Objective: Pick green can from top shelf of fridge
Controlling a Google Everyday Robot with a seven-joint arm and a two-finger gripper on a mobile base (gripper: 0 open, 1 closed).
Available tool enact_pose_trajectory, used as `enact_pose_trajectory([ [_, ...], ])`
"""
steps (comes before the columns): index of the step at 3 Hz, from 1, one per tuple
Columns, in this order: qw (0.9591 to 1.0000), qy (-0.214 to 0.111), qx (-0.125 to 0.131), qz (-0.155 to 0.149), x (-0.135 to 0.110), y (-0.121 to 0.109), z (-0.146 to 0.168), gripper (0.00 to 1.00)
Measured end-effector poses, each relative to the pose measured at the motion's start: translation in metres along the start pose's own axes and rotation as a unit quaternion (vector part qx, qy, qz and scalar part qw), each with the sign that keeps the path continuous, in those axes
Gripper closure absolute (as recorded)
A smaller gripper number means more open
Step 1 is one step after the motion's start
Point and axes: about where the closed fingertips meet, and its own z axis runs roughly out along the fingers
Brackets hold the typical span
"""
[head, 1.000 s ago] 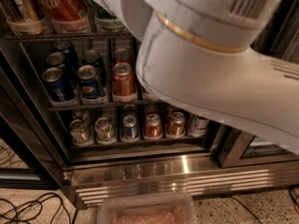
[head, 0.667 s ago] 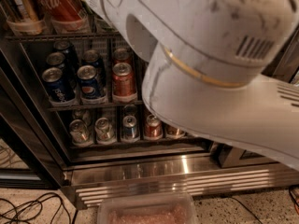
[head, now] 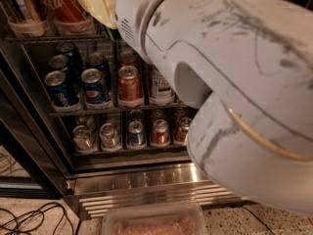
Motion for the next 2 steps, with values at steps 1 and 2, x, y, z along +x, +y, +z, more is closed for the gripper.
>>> enact_pose_trajectory([
  [1, 0.9992, 0.004, 0.018, 0.035, 0.012, -0.009, -0.03, 1.0],
  [2, 0.9963, -0.005, 0.046, 0.072, 0.021, -0.019, -0.058, 1.0],
])
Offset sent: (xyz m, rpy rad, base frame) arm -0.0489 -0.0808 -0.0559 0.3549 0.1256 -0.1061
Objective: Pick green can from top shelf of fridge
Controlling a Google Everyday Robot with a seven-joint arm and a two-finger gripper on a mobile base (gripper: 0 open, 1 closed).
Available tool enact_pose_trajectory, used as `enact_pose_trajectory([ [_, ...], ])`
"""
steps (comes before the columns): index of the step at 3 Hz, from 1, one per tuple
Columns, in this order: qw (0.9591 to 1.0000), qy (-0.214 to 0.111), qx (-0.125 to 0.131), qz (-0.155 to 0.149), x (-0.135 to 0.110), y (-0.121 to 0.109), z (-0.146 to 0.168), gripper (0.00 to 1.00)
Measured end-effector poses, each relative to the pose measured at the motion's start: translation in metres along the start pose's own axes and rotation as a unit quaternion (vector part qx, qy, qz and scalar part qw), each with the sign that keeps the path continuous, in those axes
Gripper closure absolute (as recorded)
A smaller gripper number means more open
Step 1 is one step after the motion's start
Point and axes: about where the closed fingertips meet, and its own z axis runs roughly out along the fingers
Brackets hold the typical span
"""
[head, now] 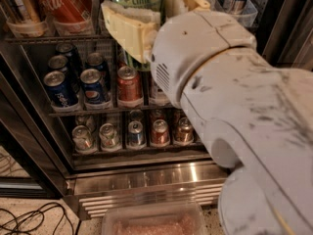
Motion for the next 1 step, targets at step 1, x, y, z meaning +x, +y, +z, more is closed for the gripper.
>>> enact_pose_trajectory([
  [1, 0.9998, -0.002, 0.019, 0.006, 0.0198, -0.0061, -0.0171, 1.0],
])
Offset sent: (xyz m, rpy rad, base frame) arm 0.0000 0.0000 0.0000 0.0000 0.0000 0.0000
